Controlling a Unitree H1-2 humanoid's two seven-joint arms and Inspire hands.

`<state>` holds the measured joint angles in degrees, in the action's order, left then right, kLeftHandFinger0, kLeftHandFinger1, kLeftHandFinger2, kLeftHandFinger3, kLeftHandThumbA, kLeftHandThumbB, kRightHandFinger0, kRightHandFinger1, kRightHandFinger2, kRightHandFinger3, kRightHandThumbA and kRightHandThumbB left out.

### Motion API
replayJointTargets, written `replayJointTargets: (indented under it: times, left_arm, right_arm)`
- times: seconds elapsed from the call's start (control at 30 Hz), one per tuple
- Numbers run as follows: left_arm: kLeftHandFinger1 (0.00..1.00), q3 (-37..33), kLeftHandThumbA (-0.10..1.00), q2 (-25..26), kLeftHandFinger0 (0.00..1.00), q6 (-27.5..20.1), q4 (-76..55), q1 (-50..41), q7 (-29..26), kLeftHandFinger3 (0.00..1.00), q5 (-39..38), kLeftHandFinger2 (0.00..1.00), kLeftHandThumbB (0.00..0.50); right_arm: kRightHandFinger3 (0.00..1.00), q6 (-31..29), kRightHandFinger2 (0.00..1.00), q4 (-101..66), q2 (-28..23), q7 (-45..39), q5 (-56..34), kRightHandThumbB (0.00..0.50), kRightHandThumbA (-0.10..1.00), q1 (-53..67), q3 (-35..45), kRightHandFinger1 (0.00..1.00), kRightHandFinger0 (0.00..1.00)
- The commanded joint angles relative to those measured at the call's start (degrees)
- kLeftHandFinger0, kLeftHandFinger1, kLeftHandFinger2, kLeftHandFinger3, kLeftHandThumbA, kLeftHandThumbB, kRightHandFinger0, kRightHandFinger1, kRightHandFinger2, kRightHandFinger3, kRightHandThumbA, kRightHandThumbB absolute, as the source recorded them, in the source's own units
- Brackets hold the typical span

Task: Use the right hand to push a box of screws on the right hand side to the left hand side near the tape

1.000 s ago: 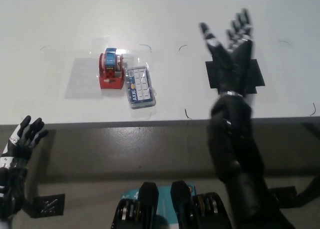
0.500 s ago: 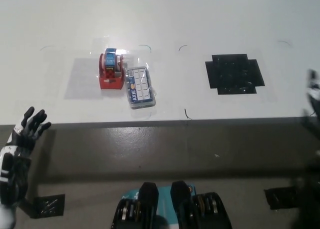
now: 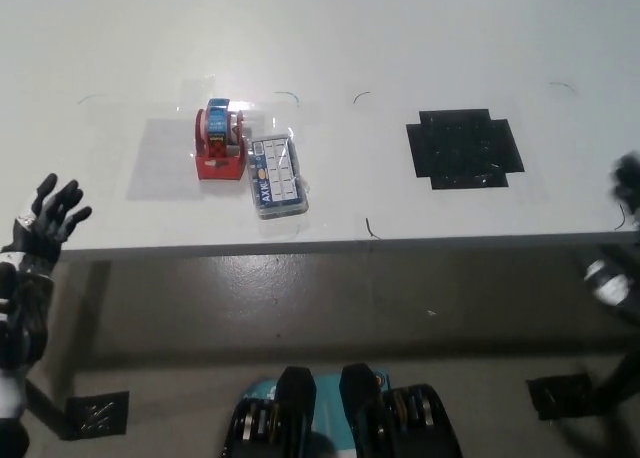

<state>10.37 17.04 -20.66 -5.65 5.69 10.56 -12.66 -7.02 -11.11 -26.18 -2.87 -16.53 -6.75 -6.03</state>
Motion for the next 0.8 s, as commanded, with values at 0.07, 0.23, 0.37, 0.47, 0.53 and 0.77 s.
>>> replayJointTargets:
  times: [0.07,0.23,0.37,0.47,0.53,0.77]
  left_arm:
    - [1.0,1.8,1.0,2.67,1.0,2.09,-0.49,2.27,-0.98,1.0,1.14,1.0,0.231]
    - [1.0,1.52,1.0,2.51,1.0,0.79,0.84,1.18,-0.3,1.0,1.58,1.0,0.23]
    - [1.0,1.1,1.0,2.1,1.0,0.53,1.88,-0.06,-0.15,1.0,2.22,1.0,0.214]
    - [1.0,0.79,1.0,1.34,1.0,-0.79,2.52,-2.31,-0.26,1.0,3.22,1.0,0.186]
    - [1.0,0.74,1.0,1.27,1.0,-1.25,2.69,-3.35,0.04,1.0,2.46,1.0,0.171]
    - [1.0,-0.21,0.98,1.5,1.0,-2.58,6.05,-5.0,0.54,1.0,3.38,1.0,0.164]
  right_arm:
    - [1.0,4.34,1.0,-0.3,0.8,-8.58,-2.32,0.139,0.74,0.67,-4.06,1.0,1.0]
    - [1.0,3.54,1.0,4.07,4.25,-9.75,-1.88,0.135,0.76,0.77,-4.62,1.0,1.0]
    - [1.0,2.26,1.0,6.53,5.54,-10.62,-0.62,0.1,0.73,0.19,-3.79,1.0,1.0]
    - [1.0,1.97,1.0,7.04,5.87,-11.32,-1.22,0.089,0.71,0.52,-2.76,1.0,1.0]
    - [1.0,1.78,1.0,7.51,6.2,-11.41,-1.18,0.081,0.72,0.31,-2.37,1.0,1.0]
    - [1.0,1.99,1.0,7.62,8.19,-10.86,-3.02,0.045,0.65,0.57,1.38,1.0,1.0]
